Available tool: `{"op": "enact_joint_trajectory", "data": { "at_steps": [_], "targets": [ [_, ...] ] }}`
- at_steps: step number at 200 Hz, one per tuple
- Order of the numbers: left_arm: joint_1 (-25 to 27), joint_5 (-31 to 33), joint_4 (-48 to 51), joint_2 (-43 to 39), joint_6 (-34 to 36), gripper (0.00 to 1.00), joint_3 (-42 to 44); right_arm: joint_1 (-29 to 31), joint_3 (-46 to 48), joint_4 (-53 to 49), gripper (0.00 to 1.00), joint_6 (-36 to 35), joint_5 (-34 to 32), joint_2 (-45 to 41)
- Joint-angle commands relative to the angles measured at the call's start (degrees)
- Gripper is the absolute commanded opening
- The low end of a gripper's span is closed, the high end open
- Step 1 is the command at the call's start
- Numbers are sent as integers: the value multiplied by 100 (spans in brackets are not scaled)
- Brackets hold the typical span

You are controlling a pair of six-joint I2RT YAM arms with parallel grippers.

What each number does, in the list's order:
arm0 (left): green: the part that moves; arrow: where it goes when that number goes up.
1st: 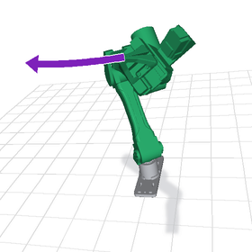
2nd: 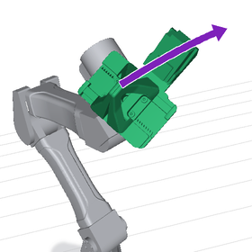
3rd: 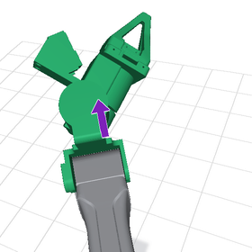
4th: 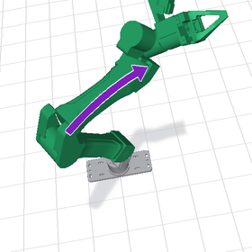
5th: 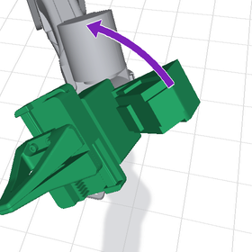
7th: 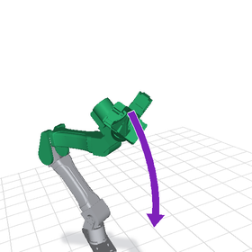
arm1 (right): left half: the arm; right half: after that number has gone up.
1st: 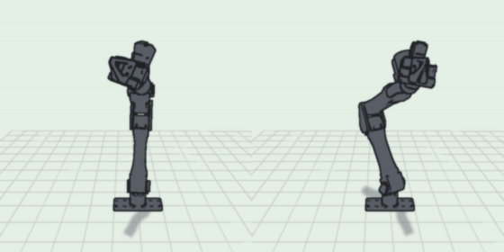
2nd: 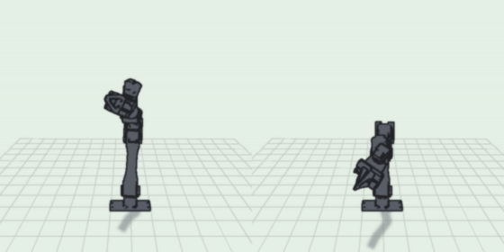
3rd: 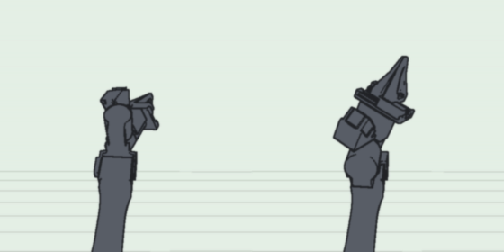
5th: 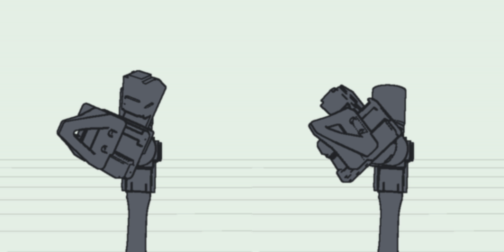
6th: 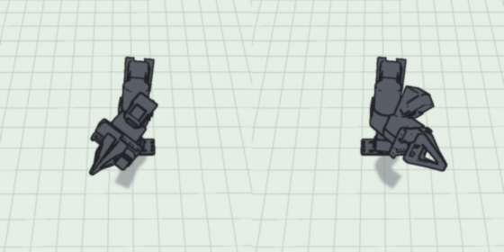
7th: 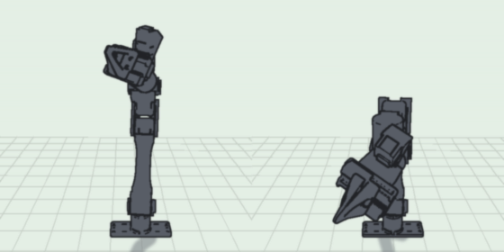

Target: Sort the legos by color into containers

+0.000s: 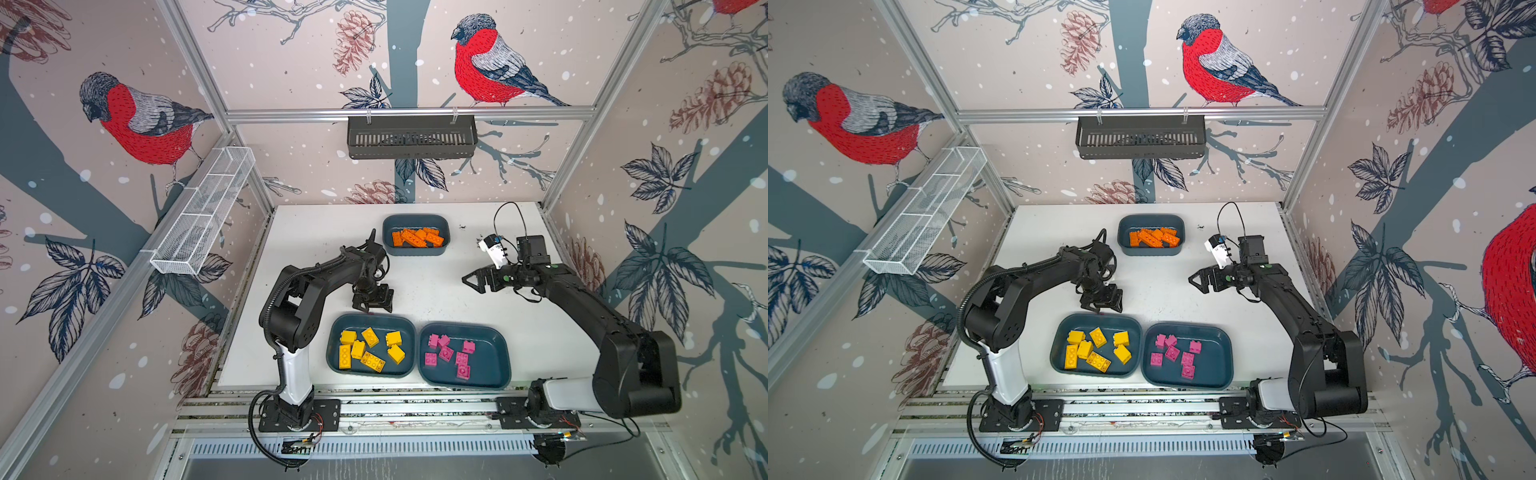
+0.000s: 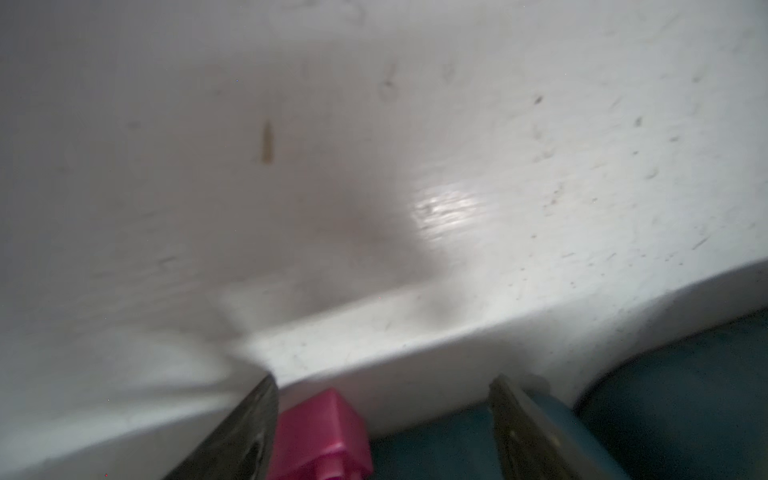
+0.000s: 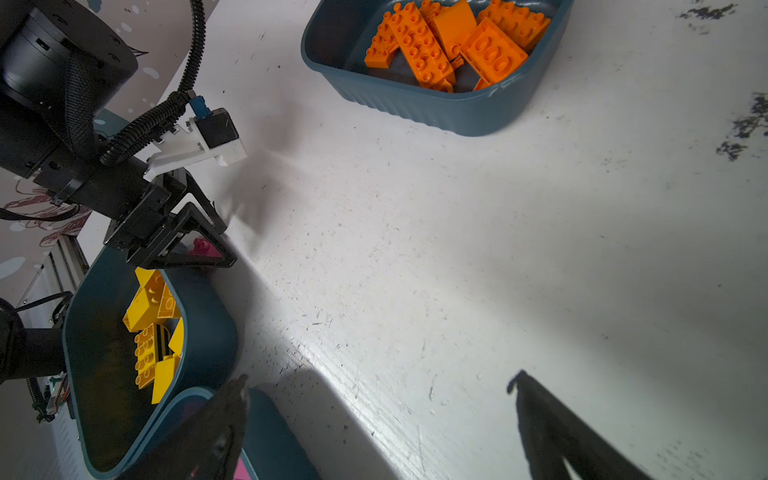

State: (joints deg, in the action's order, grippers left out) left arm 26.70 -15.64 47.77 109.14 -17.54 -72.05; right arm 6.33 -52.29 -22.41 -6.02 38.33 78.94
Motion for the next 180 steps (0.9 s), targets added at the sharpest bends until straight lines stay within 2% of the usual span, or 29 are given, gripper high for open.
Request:
{"op": "enact_joint_trajectory", "data": {
  "at_steps": [1,78,180],
  "targets": [
    [-139,679,480,37,199,81,105,-17,6,75,99,40,21,51],
    [-734,1328,752,-15,541,81,15,-29,44,81,100,57,-1,95],
    [-1360,1566,799,-403,711,81,165,-31,-7,-33,99,48,2,282]
  ]
}}
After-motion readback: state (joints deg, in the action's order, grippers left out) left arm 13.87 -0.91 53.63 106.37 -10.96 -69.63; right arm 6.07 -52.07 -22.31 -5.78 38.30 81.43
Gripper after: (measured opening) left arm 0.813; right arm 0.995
